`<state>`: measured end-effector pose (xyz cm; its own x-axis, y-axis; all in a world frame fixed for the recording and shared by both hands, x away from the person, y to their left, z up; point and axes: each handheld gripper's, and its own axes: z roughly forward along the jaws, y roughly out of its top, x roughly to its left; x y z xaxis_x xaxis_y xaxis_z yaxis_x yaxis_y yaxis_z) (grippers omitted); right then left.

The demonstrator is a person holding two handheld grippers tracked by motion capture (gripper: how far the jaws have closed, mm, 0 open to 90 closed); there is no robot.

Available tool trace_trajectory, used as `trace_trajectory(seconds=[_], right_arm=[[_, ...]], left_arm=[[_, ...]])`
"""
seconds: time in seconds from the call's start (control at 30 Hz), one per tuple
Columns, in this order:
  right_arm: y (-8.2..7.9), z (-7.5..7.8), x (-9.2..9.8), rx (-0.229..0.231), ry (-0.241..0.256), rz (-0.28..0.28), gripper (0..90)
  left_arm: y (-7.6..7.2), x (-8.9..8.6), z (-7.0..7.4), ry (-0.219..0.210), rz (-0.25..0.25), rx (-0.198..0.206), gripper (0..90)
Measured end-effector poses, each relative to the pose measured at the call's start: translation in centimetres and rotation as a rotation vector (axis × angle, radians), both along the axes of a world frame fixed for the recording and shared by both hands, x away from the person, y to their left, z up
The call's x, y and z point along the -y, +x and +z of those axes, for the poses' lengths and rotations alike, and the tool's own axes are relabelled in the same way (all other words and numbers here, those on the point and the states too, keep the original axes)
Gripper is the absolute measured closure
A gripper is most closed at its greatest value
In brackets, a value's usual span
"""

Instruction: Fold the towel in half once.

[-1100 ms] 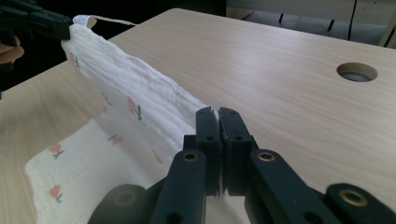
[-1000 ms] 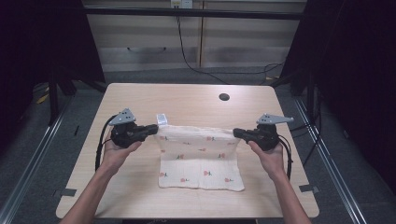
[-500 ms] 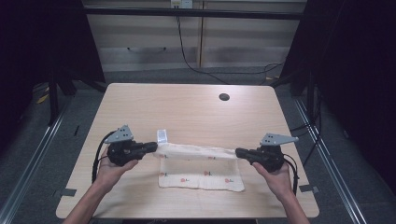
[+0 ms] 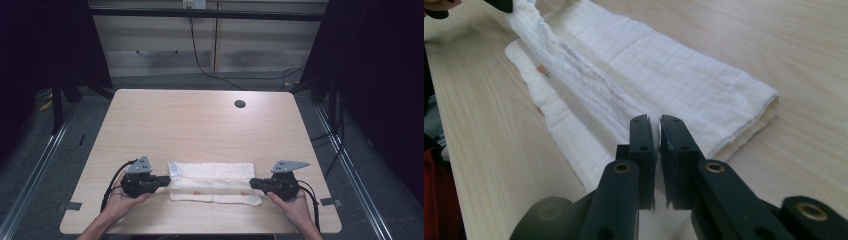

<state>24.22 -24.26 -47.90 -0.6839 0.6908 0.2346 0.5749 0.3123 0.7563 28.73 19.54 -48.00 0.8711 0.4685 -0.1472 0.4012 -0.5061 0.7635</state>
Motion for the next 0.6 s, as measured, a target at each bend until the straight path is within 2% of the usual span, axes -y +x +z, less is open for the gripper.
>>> trace_trajectory(seconds=[0.13, 0.17, 0.3, 0.43, 0.47, 0.57, 0.6], right_arm=[[-0.3, -0.5, 0.2, -0.025, -0.015, 0.009, 81.4], [-0.3, -0.8, 0.2, -0.032, -0.026, 0.013, 80.6], [-0.5, -1.1, 0.2, -0.05, -0.035, 0.008, 76.6], [-0.9, -1.0, 0.4, -0.053, -0.024, 0.007, 70.9], [-1.4, -1.0, 0.7, -0.063, -0.023, -0.004, 66.3], [-1.7, -0.8, 1.3, -0.063, -0.002, -0.026, 61.4], [-1.7, -0.8, 1.3, -0.063, -0.002, -0.026, 61.4]], left_arm=[[-0.4, 0.2, -0.8, 0.017, -0.012, -0.031, 80.0], [-0.4, 0.2, -0.8, 0.028, -0.015, -0.025, 79.5], [-0.7, -0.2, -0.7, 0.017, -0.001, -0.037, 72.0], [-1.0, -0.9, -0.5, -0.015, 0.006, -0.047, 67.1], [-1.2, -1.4, -0.3, -0.024, 0.014, -0.045, 66.0], [-1.1, -2.2, -0.1, -0.067, 0.042, -0.058, 64.0], [-1.1, -2.2, -0.1, -0.067, 0.042, -0.058, 62.9]])
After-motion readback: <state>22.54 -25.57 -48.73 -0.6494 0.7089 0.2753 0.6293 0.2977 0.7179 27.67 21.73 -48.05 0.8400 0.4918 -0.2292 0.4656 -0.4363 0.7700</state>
